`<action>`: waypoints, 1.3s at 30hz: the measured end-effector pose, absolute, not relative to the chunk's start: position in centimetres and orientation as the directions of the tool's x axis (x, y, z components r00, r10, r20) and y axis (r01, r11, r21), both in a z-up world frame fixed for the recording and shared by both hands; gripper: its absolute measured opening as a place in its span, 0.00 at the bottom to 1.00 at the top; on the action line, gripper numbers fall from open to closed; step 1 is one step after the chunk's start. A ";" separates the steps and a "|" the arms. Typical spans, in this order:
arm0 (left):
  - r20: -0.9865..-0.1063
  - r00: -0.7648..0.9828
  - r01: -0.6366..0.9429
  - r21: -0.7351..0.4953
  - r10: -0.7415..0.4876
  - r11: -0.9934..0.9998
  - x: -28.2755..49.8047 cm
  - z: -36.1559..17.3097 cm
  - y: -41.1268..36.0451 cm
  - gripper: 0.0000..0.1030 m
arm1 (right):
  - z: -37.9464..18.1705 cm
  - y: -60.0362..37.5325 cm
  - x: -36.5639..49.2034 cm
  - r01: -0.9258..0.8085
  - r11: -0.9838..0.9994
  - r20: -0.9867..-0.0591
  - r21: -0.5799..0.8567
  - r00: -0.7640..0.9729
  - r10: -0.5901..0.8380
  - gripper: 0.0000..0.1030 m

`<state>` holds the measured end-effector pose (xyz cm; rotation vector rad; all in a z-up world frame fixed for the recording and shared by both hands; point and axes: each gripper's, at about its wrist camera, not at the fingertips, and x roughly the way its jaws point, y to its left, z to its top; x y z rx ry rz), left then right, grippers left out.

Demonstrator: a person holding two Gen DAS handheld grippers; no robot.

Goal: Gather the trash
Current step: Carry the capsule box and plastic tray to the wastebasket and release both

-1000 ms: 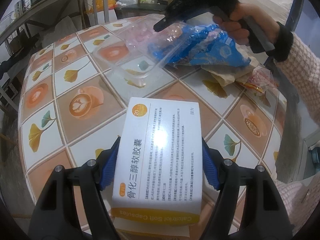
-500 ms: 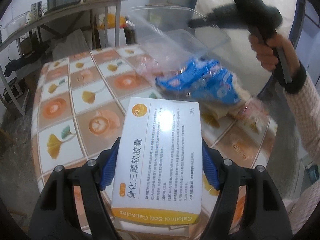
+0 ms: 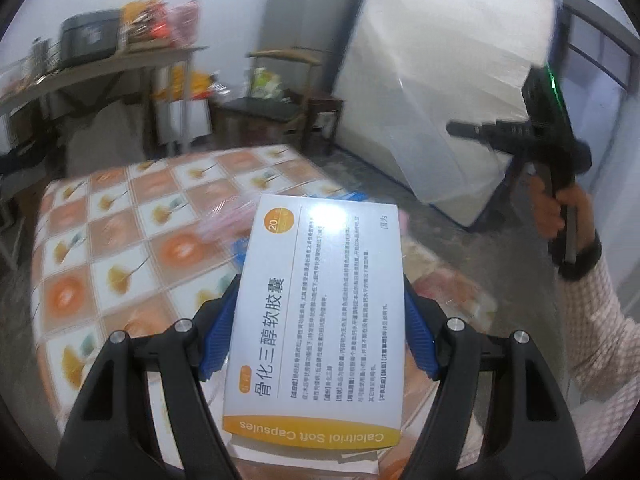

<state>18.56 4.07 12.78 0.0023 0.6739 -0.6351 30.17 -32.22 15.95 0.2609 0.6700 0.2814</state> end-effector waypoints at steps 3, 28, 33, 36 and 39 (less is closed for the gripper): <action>-0.559 0.562 0.627 -0.193 -0.610 0.755 18.9 14.0 0.1 0.67 | 15.4 -37.8 26.5 -0.051 0.935 -0.558 0.351 0.791 0.252 0.04; -0.810 0.003 0.872 -0.286 -0.587 0.398 18.8 2.6 -46.0 0.67 | -7.2 -63.1 6.9 0.759 0.632 -0.758 -0.160 0.316 -0.571 0.04; -0.863 -0.025 0.843 -0.290 -0.505 0.453 19.2 -3.0 -52.1 0.67 | -11.2 -63.6 9.9 0.688 0.610 -0.690 -0.394 0.218 -0.691 0.04; -0.892 -0.020 0.818 -0.274 -0.451 0.505 20.3 -7.0 -55.1 0.67 | -13.2 -63.0 11.2 0.622 0.604 -0.639 -0.498 0.207 -0.741 0.04; -0.902 -0.019 0.799 -0.273 -0.432 0.536 21.7 -9.6 -56.5 0.68 | -15.4 -63.7 11.5 0.619 0.602 -0.645 -0.505 0.193 -0.740 0.04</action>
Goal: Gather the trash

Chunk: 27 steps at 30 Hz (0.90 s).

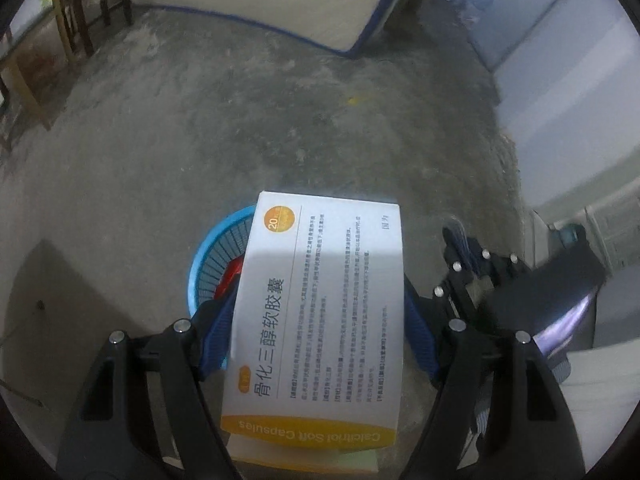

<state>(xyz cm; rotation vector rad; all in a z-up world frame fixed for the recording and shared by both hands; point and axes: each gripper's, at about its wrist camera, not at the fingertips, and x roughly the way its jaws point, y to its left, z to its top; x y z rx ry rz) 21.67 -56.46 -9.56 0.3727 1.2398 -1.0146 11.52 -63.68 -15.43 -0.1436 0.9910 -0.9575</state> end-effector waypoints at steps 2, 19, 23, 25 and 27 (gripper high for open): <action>-0.920 0.011 0.783 -0.235 -0.391 0.576 22.5 -11.4 -57.0 0.68 | -16.8 -63.7 11.7 0.612 0.597 -0.643 -0.520 0.180 -0.744 0.04; -0.873 0.005 0.682 -0.353 -0.487 0.640 26.1 -10.8 -55.3 0.80 | -17.1 -63.0 10.9 0.649 0.732 -0.743 -0.207 0.382 -0.549 0.34; -0.851 0.022 0.699 -0.362 -0.525 0.617 25.7 -8.3 -54.5 0.80 | -16.0 -63.0 9.6 0.660 0.746 -0.749 -0.090 0.449 -0.487 0.34; -0.841 0.026 0.705 -0.368 -0.541 0.606 25.3 -6.8 -53.7 0.80 | -15.5 -63.0 8.8 0.662 0.749 -0.749 -0.022 0.485 -0.451 0.34; -0.823 0.018 0.714 -0.387 -0.568 0.584 24.7 -4.8 -52.5 0.80 | -15.4 -63.3 8.3 0.655 0.754 -0.756 0.053 0.519 -0.398 0.34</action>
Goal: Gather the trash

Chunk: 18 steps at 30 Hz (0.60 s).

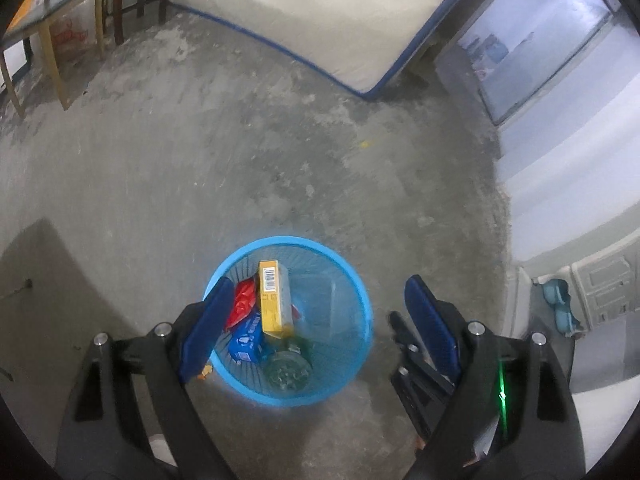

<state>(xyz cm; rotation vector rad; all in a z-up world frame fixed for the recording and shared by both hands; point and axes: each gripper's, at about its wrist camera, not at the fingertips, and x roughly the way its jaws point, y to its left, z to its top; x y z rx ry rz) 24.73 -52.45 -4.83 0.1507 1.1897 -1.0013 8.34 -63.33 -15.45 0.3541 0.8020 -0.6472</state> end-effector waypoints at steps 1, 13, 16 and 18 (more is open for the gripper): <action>-0.812 0.014 0.717 -0.399 -0.583 0.572 24.5 -3.9 -51.8 0.80 | -15.7 -63.5 8.3 0.647 0.757 -0.764 0.096 0.535 -0.360 0.34; -0.702 0.126 0.719 -0.421 -0.700 0.552 22.5 6.8 -32.1 0.83 | -23.4 -64.1 13.4 0.622 0.778 -0.921 0.088 0.349 -0.175 0.23; -0.684 0.166 0.678 -0.444 -0.710 0.586 22.2 7.2 -26.1 0.83 | -24.9 -63.3 14.9 0.591 0.806 -0.938 -0.039 0.256 -0.233 0.10; -0.680 0.212 0.648 -0.440 -0.702 0.622 22.0 7.4 -22.8 0.83 | -25.4 -62.7 15.9 0.556 0.821 -0.934 -0.129 0.209 -0.288 0.05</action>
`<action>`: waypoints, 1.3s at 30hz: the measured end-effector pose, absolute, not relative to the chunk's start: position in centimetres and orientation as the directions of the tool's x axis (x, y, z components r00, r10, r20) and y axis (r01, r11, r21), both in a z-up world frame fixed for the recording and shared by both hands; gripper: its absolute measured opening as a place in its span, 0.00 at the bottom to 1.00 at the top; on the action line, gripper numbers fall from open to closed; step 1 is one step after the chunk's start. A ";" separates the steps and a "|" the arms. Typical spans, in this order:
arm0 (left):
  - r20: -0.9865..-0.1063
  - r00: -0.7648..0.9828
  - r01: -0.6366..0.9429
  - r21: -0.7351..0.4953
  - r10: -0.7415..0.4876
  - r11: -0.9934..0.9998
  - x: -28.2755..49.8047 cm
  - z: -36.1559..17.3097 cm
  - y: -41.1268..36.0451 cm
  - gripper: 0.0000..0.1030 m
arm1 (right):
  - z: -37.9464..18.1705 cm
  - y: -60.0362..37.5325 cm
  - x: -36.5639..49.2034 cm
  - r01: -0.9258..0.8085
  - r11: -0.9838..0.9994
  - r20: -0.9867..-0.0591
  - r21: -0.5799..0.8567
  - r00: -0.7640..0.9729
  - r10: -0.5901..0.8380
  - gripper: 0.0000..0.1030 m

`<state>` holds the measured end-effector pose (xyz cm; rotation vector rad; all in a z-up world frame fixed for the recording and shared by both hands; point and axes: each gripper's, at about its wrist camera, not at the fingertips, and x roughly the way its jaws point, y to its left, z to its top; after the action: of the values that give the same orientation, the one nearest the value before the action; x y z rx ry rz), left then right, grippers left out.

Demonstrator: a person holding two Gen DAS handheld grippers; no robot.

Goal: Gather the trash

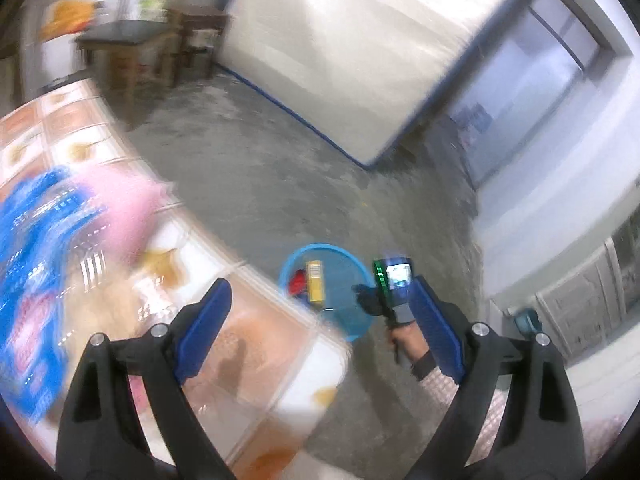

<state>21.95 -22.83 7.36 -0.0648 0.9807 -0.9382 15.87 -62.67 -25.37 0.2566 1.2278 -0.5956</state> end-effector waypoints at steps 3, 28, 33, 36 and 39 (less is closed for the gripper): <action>-0.670 0.291 0.603 -0.427 -0.684 0.674 21.5 7.4 -18.0 0.83 | -25.3 -61.9 16.8 0.497 0.837 -0.917 -0.230 0.176 -0.357 0.04; -0.618 0.441 0.427 -0.493 -0.651 0.758 22.6 5.3 -5.6 0.83 | -27.2 -62.6 19.3 0.476 0.772 -0.884 -0.421 -0.024 -0.467 0.08; -0.618 0.443 0.416 -0.500 -0.650 0.759 23.1 5.0 -5.1 0.83 | -24.8 -59.5 19.9 0.308 0.693 -0.729 -0.652 -0.004 -0.684 0.05; -0.620 0.439 0.412 -0.504 -0.650 0.759 23.3 4.7 -4.9 0.83 | -25.7 -57.6 19.8 0.159 0.620 -0.626 -0.768 0.016 -0.779 0.05; -0.622 0.437 0.409 -0.506 -0.650 0.759 23.2 4.7 -4.7 0.83 | -27.4 -55.9 19.4 0.054 0.603 -0.603 -0.796 0.028 -0.797 0.10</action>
<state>23.17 -4.67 4.73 -0.2999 0.9014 -0.6706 19.44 -55.87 -27.39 -0.6860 1.3987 -0.7436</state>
